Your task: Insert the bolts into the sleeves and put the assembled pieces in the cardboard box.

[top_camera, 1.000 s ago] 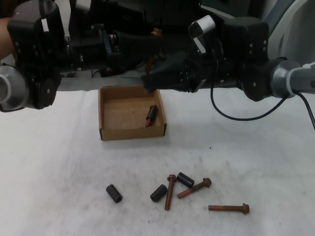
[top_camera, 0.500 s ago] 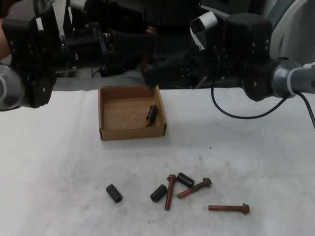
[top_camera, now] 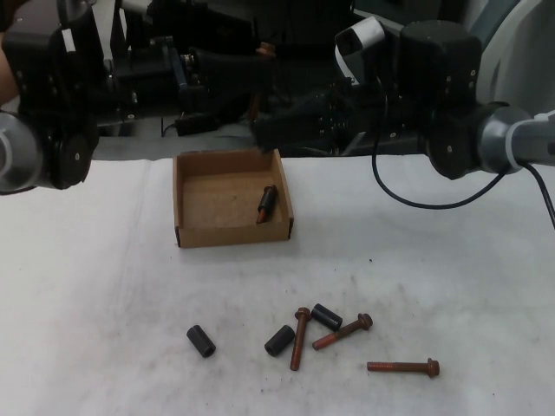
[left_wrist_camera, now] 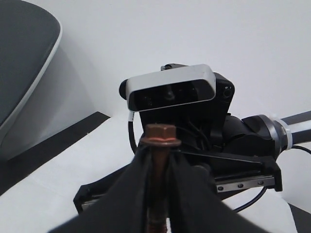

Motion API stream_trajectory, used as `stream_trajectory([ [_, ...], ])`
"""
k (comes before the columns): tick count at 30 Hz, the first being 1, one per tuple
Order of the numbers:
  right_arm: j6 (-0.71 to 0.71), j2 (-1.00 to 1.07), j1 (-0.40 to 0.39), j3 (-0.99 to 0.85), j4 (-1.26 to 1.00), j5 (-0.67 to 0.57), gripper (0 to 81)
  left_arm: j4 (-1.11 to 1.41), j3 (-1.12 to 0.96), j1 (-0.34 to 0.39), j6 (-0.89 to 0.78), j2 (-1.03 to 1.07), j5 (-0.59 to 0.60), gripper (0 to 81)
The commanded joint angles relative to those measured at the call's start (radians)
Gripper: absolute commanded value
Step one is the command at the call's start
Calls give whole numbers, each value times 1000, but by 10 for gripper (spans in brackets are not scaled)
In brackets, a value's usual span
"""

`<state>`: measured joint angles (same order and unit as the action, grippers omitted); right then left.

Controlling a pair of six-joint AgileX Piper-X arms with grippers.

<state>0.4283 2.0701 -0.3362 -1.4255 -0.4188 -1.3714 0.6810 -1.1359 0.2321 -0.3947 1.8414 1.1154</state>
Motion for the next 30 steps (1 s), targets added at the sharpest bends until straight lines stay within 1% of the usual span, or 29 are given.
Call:
stream_trajectory([
  [1,-2,-16,3,-9,-43,4,2,5,-1,-1,-9,-8,9,6],
  [7,-9,-16,3,-9,-45,25,2,5,-1,-1,-9,-8,9,6],
  [14,-2,-10,3,-9,-127,36,2,5,-1,-1,-9,-8,9,6],
  [22,17,17,3,-47,-203,42,2,5,-1,-1,-9,-8,9,6],
  [30,17,17,16,-76,-225,47,2,5,-1,-1,-34,-8,28,6],
])
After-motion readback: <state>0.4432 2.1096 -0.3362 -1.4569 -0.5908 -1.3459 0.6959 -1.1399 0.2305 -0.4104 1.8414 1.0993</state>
